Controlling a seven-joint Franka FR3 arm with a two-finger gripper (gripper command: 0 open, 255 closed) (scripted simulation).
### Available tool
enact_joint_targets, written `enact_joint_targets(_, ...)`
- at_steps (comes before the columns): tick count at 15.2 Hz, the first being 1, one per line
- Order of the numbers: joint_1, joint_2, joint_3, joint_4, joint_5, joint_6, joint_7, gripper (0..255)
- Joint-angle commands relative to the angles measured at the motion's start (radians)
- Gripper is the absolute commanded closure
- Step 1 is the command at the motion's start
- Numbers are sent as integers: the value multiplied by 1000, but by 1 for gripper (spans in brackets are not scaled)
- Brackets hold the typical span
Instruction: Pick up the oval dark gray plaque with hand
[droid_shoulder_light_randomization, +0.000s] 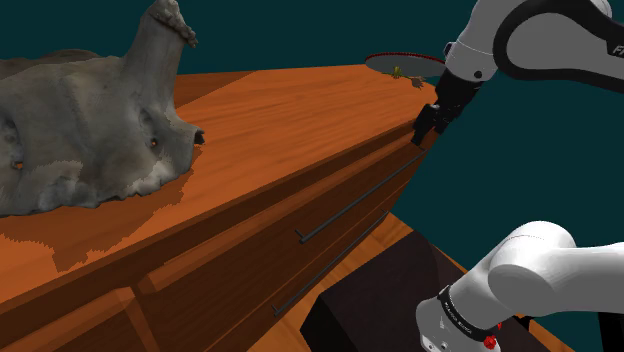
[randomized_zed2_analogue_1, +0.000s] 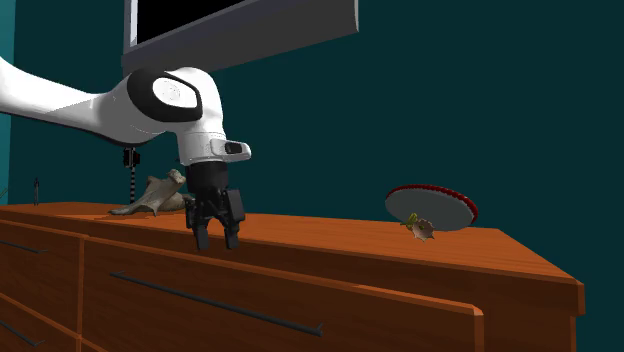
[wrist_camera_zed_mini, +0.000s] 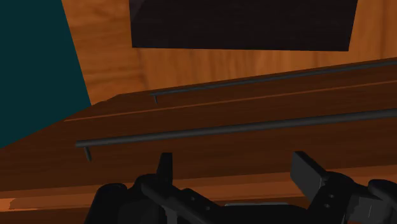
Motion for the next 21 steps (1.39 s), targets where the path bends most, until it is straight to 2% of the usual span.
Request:
enact_joint_targets(1,0,0,0,0,0,0,0,0)
enact_joint_targets(6,-37,97,-108,79,-16,86,-75,0)
enact_joint_targets(11,-51,209,-218,181,-5,156,-151,0)
enact_joint_targets(16,-59,335,-325,306,44,209,-241,0)
enact_joint_targets(21,-57,476,-436,456,135,236,-343,0)
